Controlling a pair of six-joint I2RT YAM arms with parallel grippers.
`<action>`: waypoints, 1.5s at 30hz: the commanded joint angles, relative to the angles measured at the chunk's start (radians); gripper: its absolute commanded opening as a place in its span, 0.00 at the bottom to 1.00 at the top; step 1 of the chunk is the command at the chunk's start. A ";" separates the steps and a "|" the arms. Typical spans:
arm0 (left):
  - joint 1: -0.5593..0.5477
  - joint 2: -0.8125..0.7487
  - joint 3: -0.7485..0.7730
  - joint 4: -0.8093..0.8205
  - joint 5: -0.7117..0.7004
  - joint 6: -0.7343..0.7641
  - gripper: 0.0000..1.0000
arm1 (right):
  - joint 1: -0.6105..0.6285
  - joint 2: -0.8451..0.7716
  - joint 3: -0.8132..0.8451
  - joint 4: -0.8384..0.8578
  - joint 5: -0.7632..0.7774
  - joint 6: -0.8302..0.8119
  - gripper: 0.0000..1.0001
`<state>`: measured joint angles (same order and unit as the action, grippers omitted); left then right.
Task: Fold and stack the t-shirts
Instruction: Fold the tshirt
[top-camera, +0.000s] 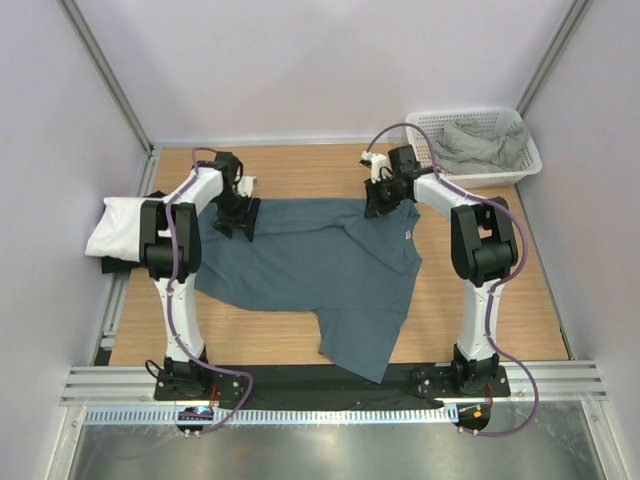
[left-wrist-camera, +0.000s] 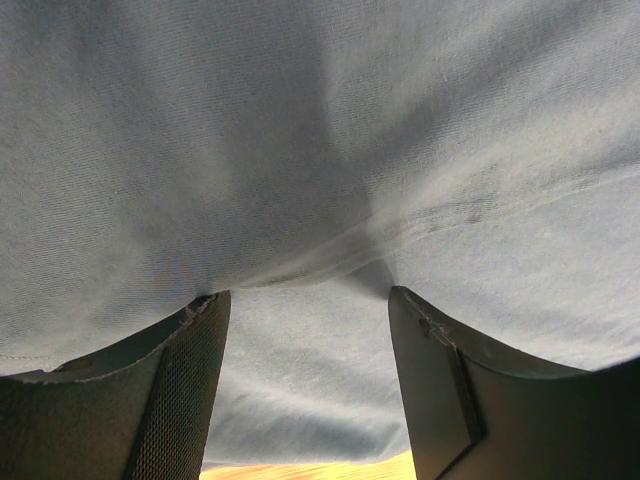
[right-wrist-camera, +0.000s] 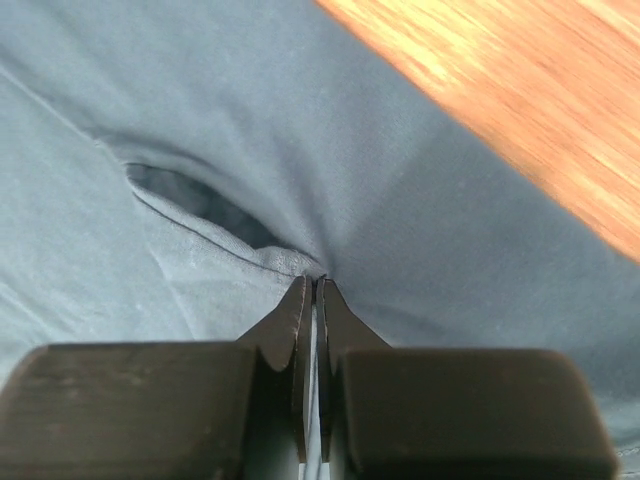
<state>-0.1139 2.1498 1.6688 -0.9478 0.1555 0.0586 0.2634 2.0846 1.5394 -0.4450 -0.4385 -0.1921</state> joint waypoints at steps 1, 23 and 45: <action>-0.003 0.015 0.028 0.003 0.039 -0.009 0.65 | 0.020 -0.074 -0.007 -0.011 0.006 -0.018 0.05; -0.024 -0.013 -0.006 0.004 0.015 0.004 0.65 | 0.022 -0.026 0.002 0.046 0.020 0.002 0.40; -0.023 -0.013 -0.004 0.007 0.019 0.003 0.65 | 0.039 -0.089 0.025 -0.012 -0.008 -0.023 0.01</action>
<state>-0.1314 2.1498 1.6676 -0.9463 0.1566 0.0597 0.2863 2.0853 1.5288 -0.4419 -0.4290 -0.2047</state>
